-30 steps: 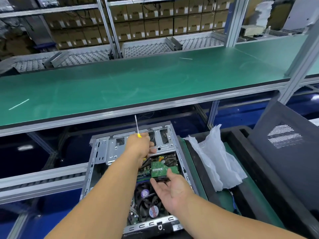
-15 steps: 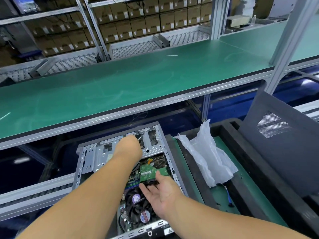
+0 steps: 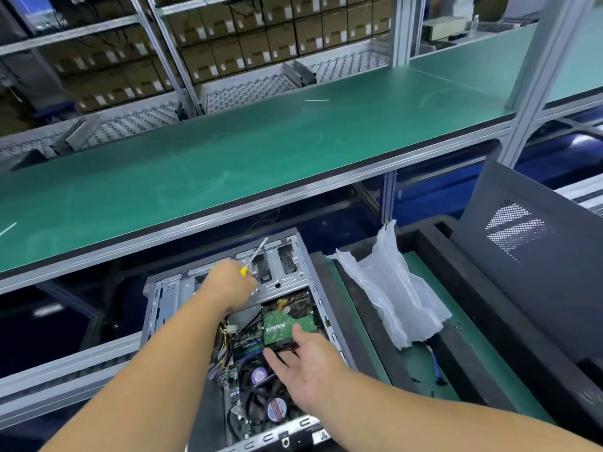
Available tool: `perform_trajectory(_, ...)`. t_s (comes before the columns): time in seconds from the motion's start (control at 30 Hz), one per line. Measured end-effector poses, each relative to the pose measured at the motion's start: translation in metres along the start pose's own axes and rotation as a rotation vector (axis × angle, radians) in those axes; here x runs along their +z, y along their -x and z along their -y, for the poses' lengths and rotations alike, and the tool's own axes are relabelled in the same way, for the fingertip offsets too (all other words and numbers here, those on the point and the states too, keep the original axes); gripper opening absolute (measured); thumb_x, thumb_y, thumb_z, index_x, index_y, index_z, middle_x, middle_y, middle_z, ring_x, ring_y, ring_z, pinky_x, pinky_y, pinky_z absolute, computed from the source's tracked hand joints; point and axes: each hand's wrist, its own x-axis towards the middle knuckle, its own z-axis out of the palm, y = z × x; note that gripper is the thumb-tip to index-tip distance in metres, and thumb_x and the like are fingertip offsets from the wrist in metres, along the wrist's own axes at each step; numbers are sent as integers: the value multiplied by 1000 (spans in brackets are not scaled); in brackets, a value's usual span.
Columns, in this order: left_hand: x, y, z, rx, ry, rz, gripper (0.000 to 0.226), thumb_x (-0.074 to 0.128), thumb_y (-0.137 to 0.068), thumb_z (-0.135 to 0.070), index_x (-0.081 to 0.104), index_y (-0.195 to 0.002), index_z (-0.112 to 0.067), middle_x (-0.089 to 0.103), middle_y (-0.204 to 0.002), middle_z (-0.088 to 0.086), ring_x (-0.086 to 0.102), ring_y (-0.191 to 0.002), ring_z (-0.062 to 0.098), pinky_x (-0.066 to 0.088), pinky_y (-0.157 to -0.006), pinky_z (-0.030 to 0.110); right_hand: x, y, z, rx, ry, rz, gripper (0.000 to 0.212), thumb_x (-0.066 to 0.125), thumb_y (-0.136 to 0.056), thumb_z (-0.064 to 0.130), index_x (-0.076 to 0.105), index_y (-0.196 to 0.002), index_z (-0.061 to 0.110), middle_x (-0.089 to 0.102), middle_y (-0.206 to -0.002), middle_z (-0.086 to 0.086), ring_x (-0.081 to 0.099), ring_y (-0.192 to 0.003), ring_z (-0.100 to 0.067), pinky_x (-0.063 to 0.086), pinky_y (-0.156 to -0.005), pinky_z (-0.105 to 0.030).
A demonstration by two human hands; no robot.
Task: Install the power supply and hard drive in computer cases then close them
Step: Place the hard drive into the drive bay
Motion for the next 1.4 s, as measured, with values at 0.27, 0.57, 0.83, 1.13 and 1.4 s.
perform_trajectory(0.27,-19,40,70,-215,391,-509,12,55,-94,-11,51,-105,-16,57,-101,10,57,-71,28,46,-59,36,0,-6,0,-8,11,13,47,61,-101,7,48,-146,12,27,-160,-21,37,-144,-41,64,-74,-53)
perform_trajectory(0.57,22,108,57,15,626,-532,14,42,-106,-25,50,-96,-30,62,-79,1,58,-70,23,44,-59,37,2,-3,-3,-78,81,30,48,52,-106,7,39,-152,9,19,-166,-17,29,-150,-42,63,-76,-56)
perform_trajectory(0.83,63,142,69,64,489,-306,18,41,-106,-28,46,-91,-37,62,-78,-7,58,-62,4,41,-54,26,2,1,-6,-133,101,24,42,49,-107,5,39,-147,5,12,-167,-21,23,-152,-45,62,-69,-57)
perform_trajectory(1.13,66,152,72,140,391,-285,15,38,-106,-28,43,-94,-36,56,-89,-11,55,-79,8,48,-70,35,1,1,-7,-132,118,14,49,49,-108,9,33,-154,10,5,-169,-22,18,-154,-46,60,-70,-57)
perform_trajectory(1.4,64,154,73,163,387,-307,17,37,-105,-26,43,-91,-33,55,-87,-9,54,-78,10,50,-73,36,3,0,-9,-175,130,-26,35,49,-109,18,44,-143,10,15,-168,-17,28,-152,-38,58,-70,-53)
